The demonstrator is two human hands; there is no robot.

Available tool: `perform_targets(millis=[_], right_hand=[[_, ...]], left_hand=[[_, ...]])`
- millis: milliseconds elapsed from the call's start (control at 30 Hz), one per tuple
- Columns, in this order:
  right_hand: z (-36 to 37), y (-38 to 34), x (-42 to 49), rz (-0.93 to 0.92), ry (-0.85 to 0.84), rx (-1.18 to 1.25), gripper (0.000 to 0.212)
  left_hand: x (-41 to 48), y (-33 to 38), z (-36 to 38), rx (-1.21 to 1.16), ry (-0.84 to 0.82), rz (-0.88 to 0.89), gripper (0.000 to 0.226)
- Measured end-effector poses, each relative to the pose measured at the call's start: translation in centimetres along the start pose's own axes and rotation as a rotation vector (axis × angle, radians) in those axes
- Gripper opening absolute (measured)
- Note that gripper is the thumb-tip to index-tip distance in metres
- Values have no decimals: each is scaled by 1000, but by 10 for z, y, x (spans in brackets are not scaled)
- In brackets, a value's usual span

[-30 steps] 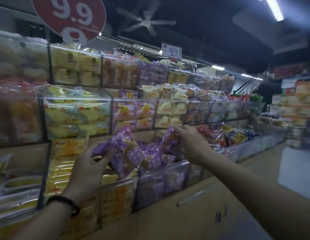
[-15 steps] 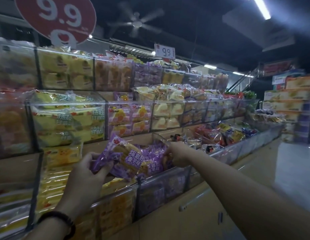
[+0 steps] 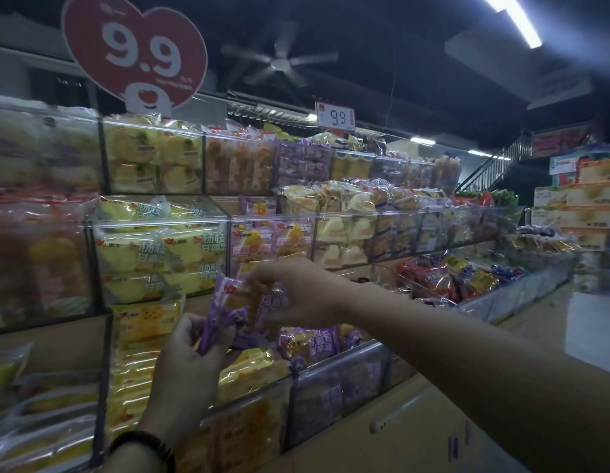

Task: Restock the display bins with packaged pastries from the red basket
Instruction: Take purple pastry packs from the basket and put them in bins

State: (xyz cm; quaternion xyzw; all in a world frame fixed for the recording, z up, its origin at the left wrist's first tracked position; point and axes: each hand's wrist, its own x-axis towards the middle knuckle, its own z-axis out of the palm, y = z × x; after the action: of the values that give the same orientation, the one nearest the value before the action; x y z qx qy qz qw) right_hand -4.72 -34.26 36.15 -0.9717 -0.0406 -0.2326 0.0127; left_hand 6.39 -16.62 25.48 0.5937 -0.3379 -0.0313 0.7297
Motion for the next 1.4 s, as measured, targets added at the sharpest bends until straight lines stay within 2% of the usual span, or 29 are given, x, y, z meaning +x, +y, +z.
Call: perform_targets(millis=[67, 200, 300, 467, 600, 733, 800, 933, 1000, 1100, 1167, 1267, 1333, 1400], right_hand=[[3, -1, 6, 22, 7, 15, 50], [-5, 21, 20, 126, 157, -35, 39], [-1, 49, 33, 260, 179, -166, 41], [29, 90, 57, 384, 152, -300, 54], [62, 114, 93, 429, 8, -200, 53], [101, 121, 127, 414, -42, -82, 49], [117, 121, 131, 425, 17, -14, 49], [124, 117, 116, 464, 303, 0, 47], [113, 111, 104, 479, 337, 17, 51], [91, 97, 80, 484, 328, 61, 38], [78, 79, 58, 446, 337, 107, 28], [61, 38, 18, 431, 314, 270, 17], [55, 7, -11, 499, 288, 475, 10], [54, -21, -41, 501, 284, 621, 8]], left_hand=[[-1, 0, -3, 28, -2, 14, 36], [4, 1, -5, 29, -17, -31, 60], [8, -8, -5, 39, -26, 0, 35], [11, -21, -5, 134, -44, 86, 27], [9, -21, -3, 151, -69, 128, 24], [6, -17, -2, 178, -81, 154, 30], [7, -16, -2, 189, -70, 157, 30], [2, -13, -1, 226, -98, 204, 27], [2, -11, 0, 237, -105, 228, 24], [1, -9, 1, 261, -114, 255, 25], [-2, -7, 3, 318, -127, 327, 29], [-12, -2, 8, 459, -111, 587, 37], [-20, -2, 9, 541, -162, 764, 31], [-32, -1, 8, 586, -249, 854, 20]])
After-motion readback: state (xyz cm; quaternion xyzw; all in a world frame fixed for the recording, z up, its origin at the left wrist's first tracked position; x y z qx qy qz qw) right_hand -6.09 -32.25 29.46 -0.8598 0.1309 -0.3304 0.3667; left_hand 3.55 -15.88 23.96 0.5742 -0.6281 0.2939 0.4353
